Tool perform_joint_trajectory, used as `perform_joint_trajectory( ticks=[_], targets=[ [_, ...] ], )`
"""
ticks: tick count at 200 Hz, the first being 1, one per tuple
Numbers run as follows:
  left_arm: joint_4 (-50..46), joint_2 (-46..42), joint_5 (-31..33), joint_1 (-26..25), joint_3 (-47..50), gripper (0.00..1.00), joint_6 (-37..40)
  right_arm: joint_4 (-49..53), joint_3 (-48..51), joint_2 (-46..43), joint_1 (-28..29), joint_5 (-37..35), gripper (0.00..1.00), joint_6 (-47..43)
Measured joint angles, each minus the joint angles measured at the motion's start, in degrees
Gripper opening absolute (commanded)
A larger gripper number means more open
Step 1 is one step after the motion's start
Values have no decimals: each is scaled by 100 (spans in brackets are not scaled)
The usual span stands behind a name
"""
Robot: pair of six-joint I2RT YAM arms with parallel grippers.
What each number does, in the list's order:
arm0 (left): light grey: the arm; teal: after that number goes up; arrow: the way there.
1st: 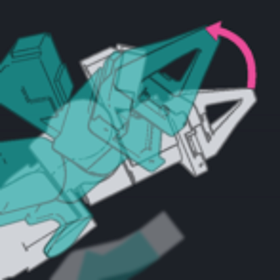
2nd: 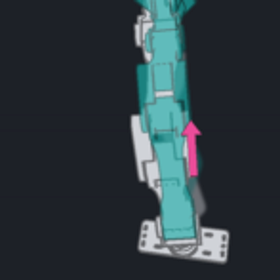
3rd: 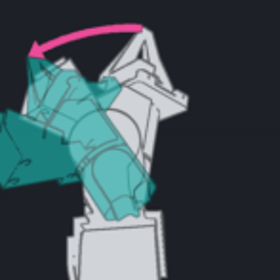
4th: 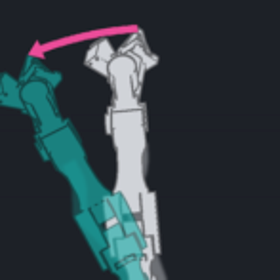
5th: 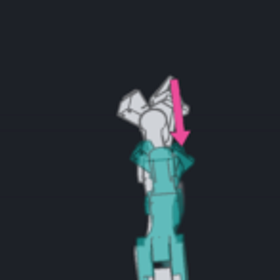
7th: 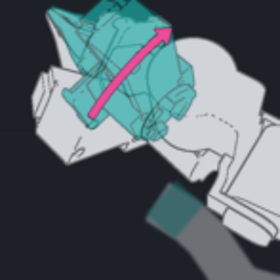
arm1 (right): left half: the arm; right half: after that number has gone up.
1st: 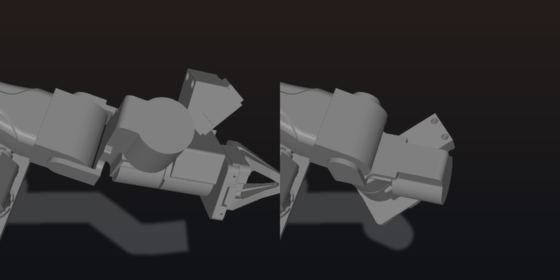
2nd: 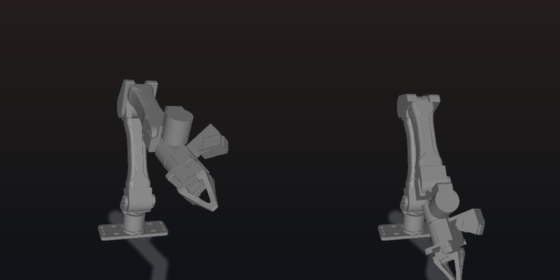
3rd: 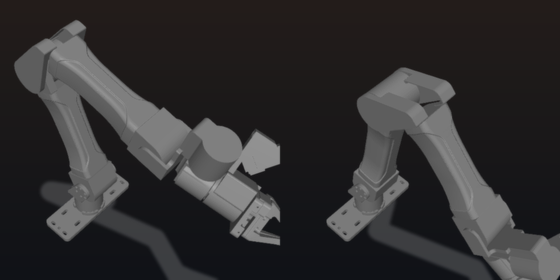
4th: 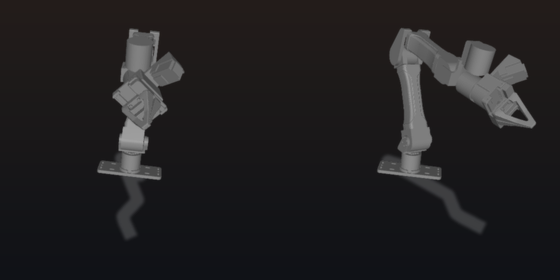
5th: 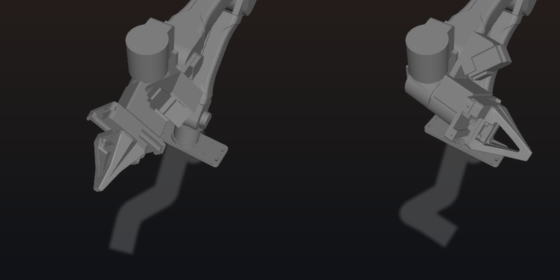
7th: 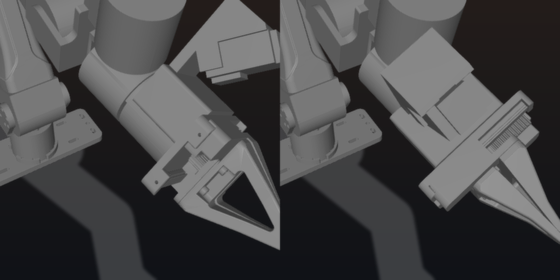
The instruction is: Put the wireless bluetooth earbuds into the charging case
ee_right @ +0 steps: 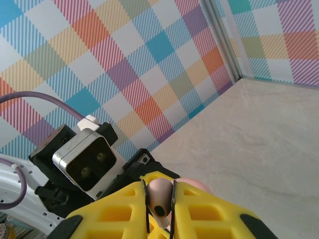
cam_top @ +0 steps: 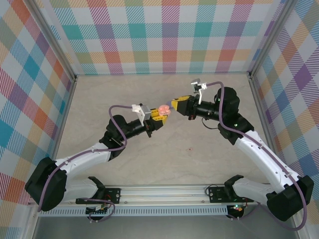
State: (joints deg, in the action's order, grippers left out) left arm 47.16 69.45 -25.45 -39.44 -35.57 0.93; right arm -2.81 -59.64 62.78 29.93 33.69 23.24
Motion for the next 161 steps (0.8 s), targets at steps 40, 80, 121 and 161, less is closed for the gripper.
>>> perform_joint_trajectory(
  ticks=[40,80,121,161],
  targets=[
    [245,33,4,-101,-120,15,66,-70,0,0,138,-22,17,-20],
    [306,35,44,-131,-223,15,66,-83,0,0,195,-42,17,-114],
    [330,37,66,-142,-269,15,33,-83,0,0,205,-68,17,-164],
    [487,136,68,-144,-295,16,-72,-81,0,0,238,-90,17,-188]
  ],
)
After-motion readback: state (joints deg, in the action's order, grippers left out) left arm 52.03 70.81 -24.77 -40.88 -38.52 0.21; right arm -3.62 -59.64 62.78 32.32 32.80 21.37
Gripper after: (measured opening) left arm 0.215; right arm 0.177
